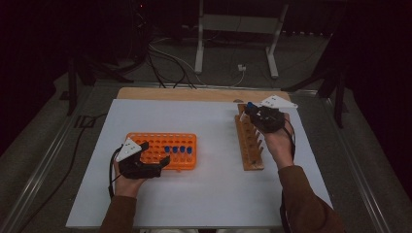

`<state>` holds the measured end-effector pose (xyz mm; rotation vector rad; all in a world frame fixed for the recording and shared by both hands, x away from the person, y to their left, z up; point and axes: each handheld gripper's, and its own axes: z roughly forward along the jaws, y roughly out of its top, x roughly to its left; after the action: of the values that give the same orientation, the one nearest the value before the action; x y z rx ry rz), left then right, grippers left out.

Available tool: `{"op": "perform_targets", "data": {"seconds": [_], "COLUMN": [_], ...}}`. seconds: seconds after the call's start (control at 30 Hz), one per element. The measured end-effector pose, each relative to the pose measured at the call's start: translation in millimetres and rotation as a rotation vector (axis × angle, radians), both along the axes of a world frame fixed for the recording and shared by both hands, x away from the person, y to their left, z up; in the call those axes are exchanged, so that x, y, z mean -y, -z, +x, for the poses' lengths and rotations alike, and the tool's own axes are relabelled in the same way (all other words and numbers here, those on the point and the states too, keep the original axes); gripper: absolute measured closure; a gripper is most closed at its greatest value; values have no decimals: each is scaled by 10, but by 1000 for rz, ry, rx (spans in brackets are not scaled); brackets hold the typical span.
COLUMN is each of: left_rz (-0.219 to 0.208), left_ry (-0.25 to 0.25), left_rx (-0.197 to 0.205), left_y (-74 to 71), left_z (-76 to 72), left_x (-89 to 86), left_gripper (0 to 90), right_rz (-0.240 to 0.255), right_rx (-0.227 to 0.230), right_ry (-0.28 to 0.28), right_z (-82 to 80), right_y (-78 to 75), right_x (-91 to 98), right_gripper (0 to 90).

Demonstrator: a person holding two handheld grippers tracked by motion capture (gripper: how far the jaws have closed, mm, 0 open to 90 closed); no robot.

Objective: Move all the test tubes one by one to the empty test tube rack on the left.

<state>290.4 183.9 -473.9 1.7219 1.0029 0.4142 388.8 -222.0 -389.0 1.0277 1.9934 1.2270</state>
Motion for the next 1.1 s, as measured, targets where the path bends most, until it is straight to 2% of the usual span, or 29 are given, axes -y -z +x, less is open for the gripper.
{"op": "perform_targets", "data": {"seconds": [0.43, 1.1], "left_rz": [6, 20], "left_ry": [-2, 6], "left_rx": [12, 27], "left_y": [-19, -59], "left_z": [-10, -32], "left_x": [15, 62], "left_gripper": [8, 8], "right_rz": [58, 38], "right_rx": [-32, -92], "right_ry": [-95, -232], "right_z": [-196, -462], "right_y": [29, 50], "right_x": [-141, -452], "right_gripper": [773, 770]}}
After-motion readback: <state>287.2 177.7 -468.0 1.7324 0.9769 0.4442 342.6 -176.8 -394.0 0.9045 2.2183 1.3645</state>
